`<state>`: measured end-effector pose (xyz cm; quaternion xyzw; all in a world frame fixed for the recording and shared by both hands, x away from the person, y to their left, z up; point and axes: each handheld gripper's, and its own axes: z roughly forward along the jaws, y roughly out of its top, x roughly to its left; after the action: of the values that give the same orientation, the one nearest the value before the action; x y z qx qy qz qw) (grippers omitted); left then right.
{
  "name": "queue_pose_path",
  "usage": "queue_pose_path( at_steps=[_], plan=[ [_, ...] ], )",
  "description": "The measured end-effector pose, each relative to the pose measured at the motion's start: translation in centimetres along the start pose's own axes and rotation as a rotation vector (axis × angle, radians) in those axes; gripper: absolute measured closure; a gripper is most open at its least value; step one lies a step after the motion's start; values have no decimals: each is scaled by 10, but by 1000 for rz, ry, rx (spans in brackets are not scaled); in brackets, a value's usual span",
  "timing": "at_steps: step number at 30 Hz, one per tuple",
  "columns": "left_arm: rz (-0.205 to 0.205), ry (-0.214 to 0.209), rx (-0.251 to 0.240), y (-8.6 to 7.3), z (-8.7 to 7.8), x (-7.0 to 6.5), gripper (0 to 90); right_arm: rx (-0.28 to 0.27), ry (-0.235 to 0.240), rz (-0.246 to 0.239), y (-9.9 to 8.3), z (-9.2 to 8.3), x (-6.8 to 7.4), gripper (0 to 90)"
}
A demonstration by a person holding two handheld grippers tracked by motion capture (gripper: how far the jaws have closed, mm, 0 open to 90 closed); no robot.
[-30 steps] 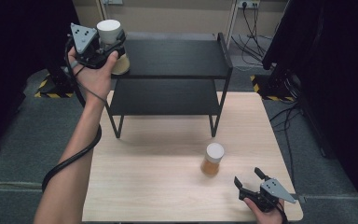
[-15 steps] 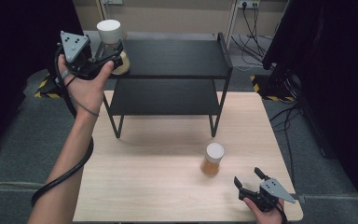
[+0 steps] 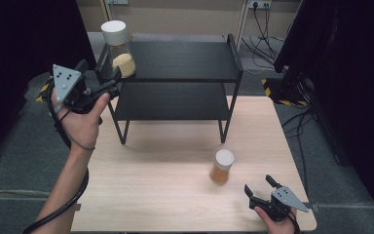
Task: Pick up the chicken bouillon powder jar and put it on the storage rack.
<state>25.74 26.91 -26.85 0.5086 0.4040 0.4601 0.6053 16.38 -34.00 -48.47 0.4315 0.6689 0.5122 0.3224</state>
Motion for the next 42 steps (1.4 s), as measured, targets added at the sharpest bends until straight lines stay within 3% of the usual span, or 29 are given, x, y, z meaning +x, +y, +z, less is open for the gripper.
queue_pose_path(
  at_steps=[9, 15, 23, 35, 42],
  plan=[
    [-1, -48, 17, -43, -25, 5, 83, 0, -3, -6, 0, 0, 1, 103],
    [-2, -89, 29, -64, -35, 10, 83, 0, -3, -6, 0, 0, 1, 103],
    [-17, -99, 33, -86, -48, 12, 83, 0, -3, -7, 0, 0, 1, 103],
    [-21, -145, 54, -127, -62, 13, 82, -1, -3, -6, 0, 0, 1, 102],
    [-35, -134, 74, -145, -67, 9, 81, 1, -3, -8, 0, 0, 1, 103]
  ],
)
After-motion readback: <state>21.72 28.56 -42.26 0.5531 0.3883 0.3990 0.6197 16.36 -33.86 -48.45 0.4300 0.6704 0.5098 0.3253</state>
